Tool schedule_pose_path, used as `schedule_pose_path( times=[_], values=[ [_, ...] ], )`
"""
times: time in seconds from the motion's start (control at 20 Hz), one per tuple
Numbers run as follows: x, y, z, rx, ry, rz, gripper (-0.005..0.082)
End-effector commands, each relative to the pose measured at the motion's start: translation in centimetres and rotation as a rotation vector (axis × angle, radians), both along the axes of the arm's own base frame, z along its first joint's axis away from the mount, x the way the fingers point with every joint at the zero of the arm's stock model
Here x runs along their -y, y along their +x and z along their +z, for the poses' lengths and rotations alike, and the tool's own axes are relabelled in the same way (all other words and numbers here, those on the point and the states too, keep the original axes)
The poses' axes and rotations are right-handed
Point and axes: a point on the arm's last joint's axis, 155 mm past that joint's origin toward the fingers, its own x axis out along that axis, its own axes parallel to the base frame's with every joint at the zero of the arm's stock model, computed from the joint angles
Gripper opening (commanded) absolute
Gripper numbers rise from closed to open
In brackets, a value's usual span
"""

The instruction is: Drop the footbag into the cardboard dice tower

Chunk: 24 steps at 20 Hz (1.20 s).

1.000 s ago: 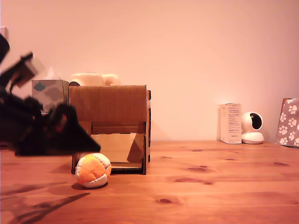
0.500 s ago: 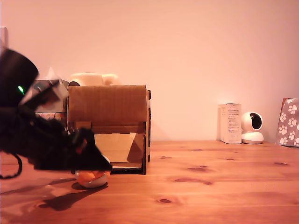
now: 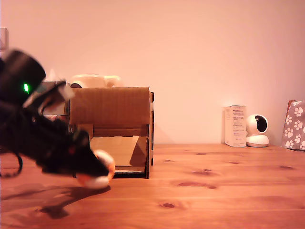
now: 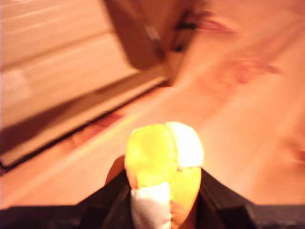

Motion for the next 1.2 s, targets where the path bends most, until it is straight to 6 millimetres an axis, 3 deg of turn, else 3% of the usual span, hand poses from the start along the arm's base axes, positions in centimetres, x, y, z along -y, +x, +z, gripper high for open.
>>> schedule_pose_path(
  times=[0.0, 0.3, 0.6, 0.9, 1.15],
  values=[
    [0.1, -0.4, 1.4, 0.017, -0.007, -0.014, 0.0197],
    [-0.9, -2.5, 5.4, 0.014, -0.006, -0.013, 0.0197],
    [-1.2, -3.1, 13.2, 0.206, -0.090, -0.009, 0.0197],
    [-2.2, -1.3, 19.2, 0.397, -0.127, 0.078, 0.0197],
    [-1.6, 1.2, 21.7, 0.458, -0.144, 0.103, 0.0197]
  ],
)
